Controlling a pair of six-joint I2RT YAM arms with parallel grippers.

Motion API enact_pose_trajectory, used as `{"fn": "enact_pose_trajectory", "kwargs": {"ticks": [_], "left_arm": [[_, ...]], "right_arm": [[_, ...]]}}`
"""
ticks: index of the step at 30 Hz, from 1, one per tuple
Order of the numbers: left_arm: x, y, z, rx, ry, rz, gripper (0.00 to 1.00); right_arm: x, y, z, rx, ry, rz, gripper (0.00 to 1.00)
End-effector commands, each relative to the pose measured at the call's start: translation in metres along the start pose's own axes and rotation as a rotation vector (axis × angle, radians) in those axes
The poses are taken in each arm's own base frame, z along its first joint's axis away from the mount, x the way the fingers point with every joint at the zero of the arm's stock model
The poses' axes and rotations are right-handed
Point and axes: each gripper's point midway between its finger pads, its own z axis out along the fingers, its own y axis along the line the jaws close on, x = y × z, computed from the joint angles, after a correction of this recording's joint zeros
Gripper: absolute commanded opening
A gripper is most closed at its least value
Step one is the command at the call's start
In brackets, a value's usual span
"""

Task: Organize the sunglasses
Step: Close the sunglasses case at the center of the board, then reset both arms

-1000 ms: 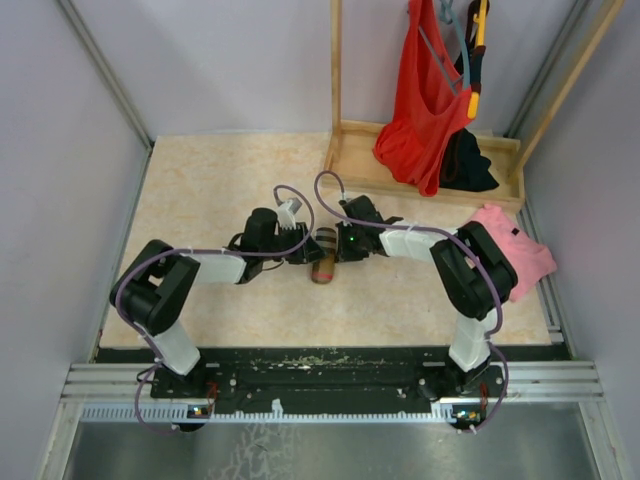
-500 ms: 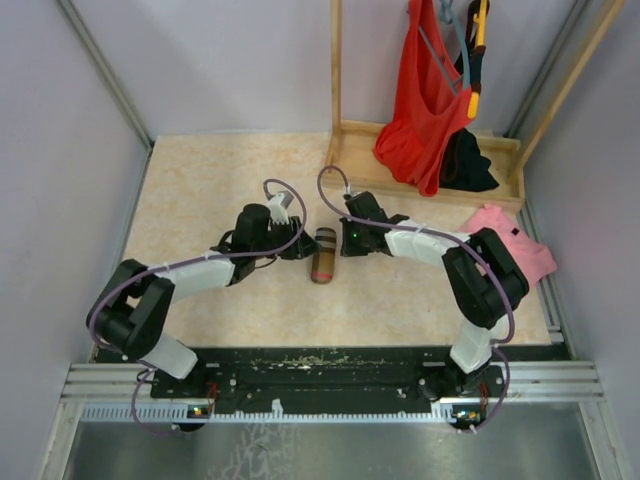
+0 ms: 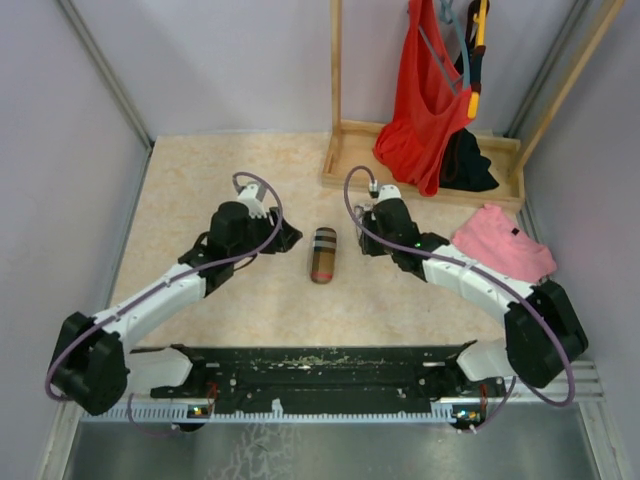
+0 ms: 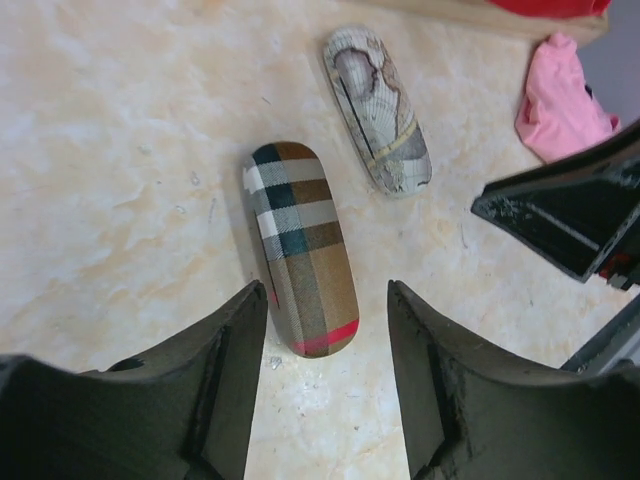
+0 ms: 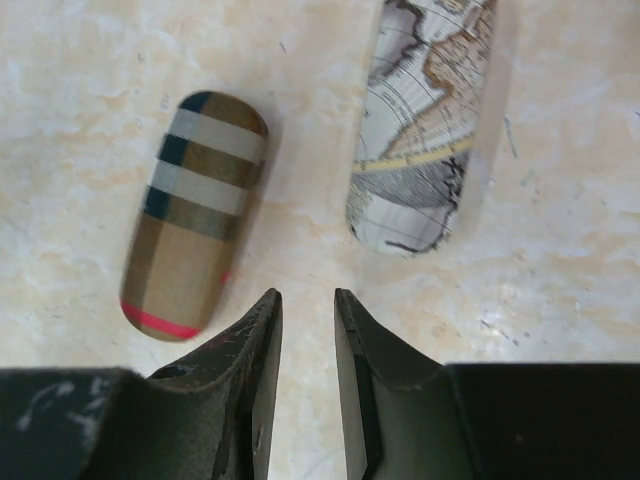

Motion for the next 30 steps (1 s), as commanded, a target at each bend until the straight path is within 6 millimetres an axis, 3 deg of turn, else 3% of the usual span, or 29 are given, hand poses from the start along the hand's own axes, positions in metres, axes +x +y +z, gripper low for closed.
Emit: {"fn": "enact_pose_trajectory", "kwargs": {"ticks": [1,8,10,11,15,22,30], "left_arm": [[-0.034,0.010,-0.035,-0.131,-0.105,0.038,0.60],[-0.053,0.017,-0.095,-0.213,-0.218,0.083,0.75],[-0.054,0.020,-0.113,-0.232,-0.237,0.109,0.98],[-0.056,0.022,-0.123,-0.246,-0.249,0.118,1.00],[-0.053,0.035,-0.157,-0.325,-0.275,0.136,0.99],[-0.047,0.046,-0.200,-0.357,-0.379,0.069,1.00],[-0.052,0.042,-0.211,-0.324,-0.449,0.063,0.99]], "right_arm": [[-0.026,-0.009,-0.031,0.011,-0.175,-0.009,0.31],[-0.025,-0.025,-0.084,0.009,-0.296,-0.010,0.53],[-0.028,-0.030,-0.103,0.007,-0.349,0.001,0.64],[-0.029,-0.031,-0.112,0.000,-0.374,-0.002,0.72],[-0.025,-0.040,-0.141,0.005,-0.406,-0.014,0.84],[-0.023,-0.062,-0.193,0.028,-0.553,0.043,0.88],[-0.023,-0.083,-0.244,0.021,-0.754,0.178,0.89]]}}
